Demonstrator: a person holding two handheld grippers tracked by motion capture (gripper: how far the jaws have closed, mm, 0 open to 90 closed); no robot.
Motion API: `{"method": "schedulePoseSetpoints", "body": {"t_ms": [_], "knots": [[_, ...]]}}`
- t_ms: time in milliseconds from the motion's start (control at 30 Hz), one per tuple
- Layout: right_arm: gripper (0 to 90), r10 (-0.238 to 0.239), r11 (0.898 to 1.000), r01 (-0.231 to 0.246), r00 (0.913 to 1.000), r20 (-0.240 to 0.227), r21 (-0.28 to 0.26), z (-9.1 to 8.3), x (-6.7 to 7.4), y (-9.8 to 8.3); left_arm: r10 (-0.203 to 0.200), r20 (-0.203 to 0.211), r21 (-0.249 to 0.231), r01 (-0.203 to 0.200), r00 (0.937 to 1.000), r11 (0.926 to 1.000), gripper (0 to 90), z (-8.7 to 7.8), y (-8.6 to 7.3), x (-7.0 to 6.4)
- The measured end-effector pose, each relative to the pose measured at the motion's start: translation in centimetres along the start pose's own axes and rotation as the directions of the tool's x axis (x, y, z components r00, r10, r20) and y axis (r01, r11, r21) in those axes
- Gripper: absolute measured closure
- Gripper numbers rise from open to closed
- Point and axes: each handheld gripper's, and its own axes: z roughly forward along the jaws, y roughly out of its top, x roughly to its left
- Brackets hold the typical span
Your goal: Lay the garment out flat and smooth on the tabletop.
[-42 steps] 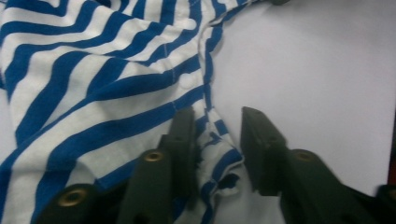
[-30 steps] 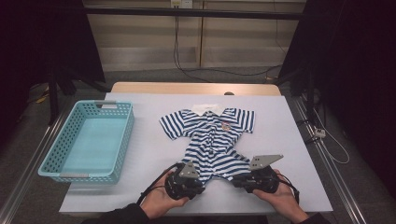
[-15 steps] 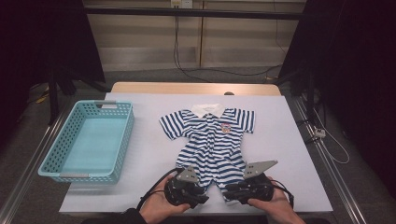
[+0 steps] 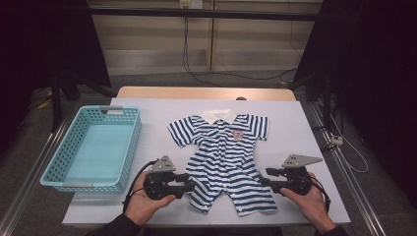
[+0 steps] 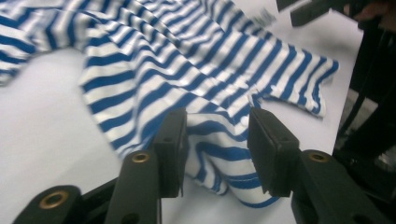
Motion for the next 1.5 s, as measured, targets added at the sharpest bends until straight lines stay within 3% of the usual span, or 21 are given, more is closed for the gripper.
{"method": "schedulePoseSetpoints", "body": {"t_ms": [67,167,300,333,400,467,500,567,600,633,700,733,800,900,1000,1033,1067,1200,1333,1400,1500], "knots": [[51.9,0.003,1.0,-0.003,1.0,0.009,0.013,0.2,-0.2,-0.1,-0.013,-0.013,-0.004,0.013,0.9998,0.9999,57.4,-0.3,-0.1,0.4],[51.4,0.0,0.999,-0.001,0.9996,0.029,0.037,0.8,-0.4,-0.1,-0.032,-0.034,0.038,0.033,0.9989,0.9987,62.0,0.1,-0.6,1.1],[51.5,0.01,0.999,-0.011,0.9993,0.035,0.045,1.1,-0.7,-0.2,-0.091,0.014,0.115,0.089,0.9957,0.9894,65.6,1.4,-1.5,1.1],[51.6,0.014,0.999,-0.016,0.9994,0.032,0.05,1.1,-0.8,-0.3,-0.063,0.032,0.13,0.058,0.9975,0.9898,64.9,1.7,-1.5,1.0],[51.7,0.019,0.998,-0.021,0.9993,0.031,0.058,1.1,-0.8,-0.3,-0.055,0.066,0.139,0.045,0.9963,0.9893,61.7,2.4,-1.6,0.7],[51.8,0.011,0.998,-0.013,0.9994,0.032,0.065,1.3,-0.7,-0.4,-0.027,0.016,0.161,0.024,0.9995,0.9866,62.5,2.9,-1.6,0.3],[52.0,0.015,0.998,-0.016,0.9995,0.026,0.067,1.3,-0.6,-0.4,-0.041,0.045,0.154,0.034,0.9981,0.9875,65.0,3.3,-1.6,0.5],[52.1,0.001,0.997,-0.003,0.9996,0.027,0.074,1.5,-0.6,-0.4,-0.045,0.025,0.169,0.04,0.9987,0.9849,73.0,3.5,-1.5,0.6],[52.2,-0.001,0.997,-0.001,0.9995,0.03,0.079,1.6,-0.5,-0.4,-0.047,0.039,0.166,0.04,0.9982,0.9853,78.6,3.5,-1.4,0.7],[52.3,-0.004,0.996,0.001,0.9995,0.03,0.086,1.6,-0.5,-0.4,-0.069,0.041,0.167,0.061,0.9968,0.9841,84.7,3.6,-1.4,0.7],[52.6,-0.005,0.995,0.002,0.9994,0.034,0.098,1.8,-0.5,-0.5,-0.071,0.044,0.166,0.063,0.9965,0.984,88.0,3.3,-1.3,0.6],[52.7,-0.004,0.994,0.0,0.9993,0.038,0.107,1.8,-0.6,-0.5,-0.093,0.087,0.159,0.078,0.9919,0.9841,88.2,3.0,-1.3,0.8],[53.4,-0.011,0.993,0.005,0.9989,0.046,0.121,1.9,-0.5,-0.6,-0.08,0.035,0.167,0.073,0.9962,0.9832,88.3,1.9,-1.3,0.8],[54.4,-0.012,0.99,0.004,0.9982,0.058,0.138,2.0,-0.5,-0.7,-0.077,0.021,0.195,0.072,0.9968,0.9782,88.0,0.8,-1.7,1.2],[55.9,-0.01,0.986,-0.003,0.9971,0.075,0.167,2.2,-0.6,-0.8,-0.102,-0.018,0.192,0.103,0.9947,0.976,86.4,0.2,-2.4,1.6],[56.4,-0.015,0.986,0.002,0.9969,0.077,0.165,2.2,-0.6,-0.8,-0.088,-0.051,0.19,0.096,0.9948,0.977,85.1,-0.1,-2.5,1.7],[56.5,-0.018,0.986,0.005,0.9967,0.078,0.167,2.3,-0.7,-0.8,-0.099,-0.084,0.183,0.113,0.9916,0.9766,83.4,-0.2,-2.6,1.7],[58.1,-0.022,0.986,0.008,0.9964,0.082,0.169,2.2,-0.7,-0.8,-0.118,-0.107,0.158,0.134,0.9872,0.9784,71.6,-0.8,-2.6,2.0],[69.1,-0.027,0.986,0.014,0.997,0.073,0.167,2.1,-0.8,-0.9,-0.078,-0.096,0.099,0.087,0.9923,0.9912,69.3,-1.4,-2.3,1.3],[77.7,-0.023,0.986,0.014,0.9983,0.054,0.168,2.0,-0.7,-0.9,-0.027,-0.097,0.068,0.033,0.995,0.9972,68.2,-1.9,-2.1,0.9],[86.7,-0.036,0.986,0.028,0.9984,0.043,0.166,2.0,-0.5,-0.9,-0.009,-0.114,0.048,0.014,0.9935,0.9987,67.0,-2.4,-2.0,0.5]]}}
